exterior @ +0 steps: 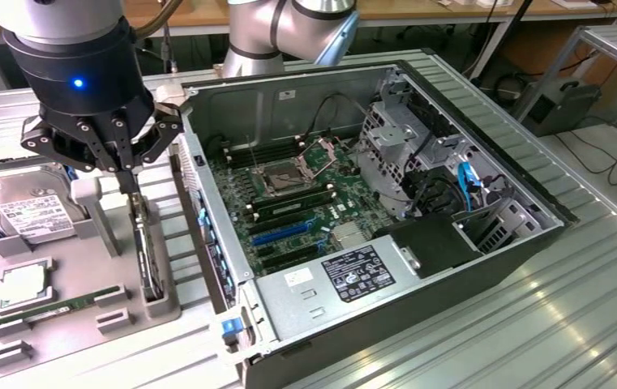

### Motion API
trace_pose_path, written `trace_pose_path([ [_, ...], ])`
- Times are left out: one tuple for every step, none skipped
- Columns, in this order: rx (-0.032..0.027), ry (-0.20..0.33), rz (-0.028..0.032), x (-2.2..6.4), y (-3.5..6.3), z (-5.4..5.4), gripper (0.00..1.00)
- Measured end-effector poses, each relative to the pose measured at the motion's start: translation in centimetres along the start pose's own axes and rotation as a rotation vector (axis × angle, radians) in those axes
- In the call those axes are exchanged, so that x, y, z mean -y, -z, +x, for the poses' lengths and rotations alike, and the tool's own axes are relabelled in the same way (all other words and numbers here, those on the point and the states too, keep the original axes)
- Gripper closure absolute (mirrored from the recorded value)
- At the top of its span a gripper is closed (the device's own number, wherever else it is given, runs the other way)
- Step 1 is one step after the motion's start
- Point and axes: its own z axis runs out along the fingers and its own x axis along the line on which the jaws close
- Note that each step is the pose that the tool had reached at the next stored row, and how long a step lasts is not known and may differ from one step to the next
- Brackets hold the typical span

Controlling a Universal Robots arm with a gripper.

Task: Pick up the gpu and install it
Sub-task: 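Pick up the gpu and move the gpu toward the slot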

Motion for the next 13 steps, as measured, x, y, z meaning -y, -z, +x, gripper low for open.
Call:
trace_pose_path([
  [0.0,0.0,0.0,0.0,0.0,0.0,0.89],
  [0.0,0.0,0.0,0.0,0.0,0.0,0.89],
  [0.0,0.0,0.0,0.0,0.0,0.0,0.89],
  [0.0,0.0,0.0,0.0,0.0,0.0,0.89],
  [0.0,0.0,0.0,0.0,0.0,0.0,0.89],
  [0.0,0.0,0.0,0.0,0.0,0.0,0.89],
  [0.0,0.0,0.0,0.0,0.0,0.0,0.83],
  [0.0,0.0,0.0,0.0,0.0,0.0,0.76],
  [0.0,0.0,0.0,0.0,0.0,0.0,0.76],
  [0.0,0.0,0.0,0.0,0.0,0.0,0.64],
  [0.0,0.0,0.0,0.0,0.0,0.0,0.58],
  [0.0,0.0,0.0,0.0,0.0,0.0,0.58],
  [0.0,0.0,0.0,0.0,0.0,0.0,0.58],
])
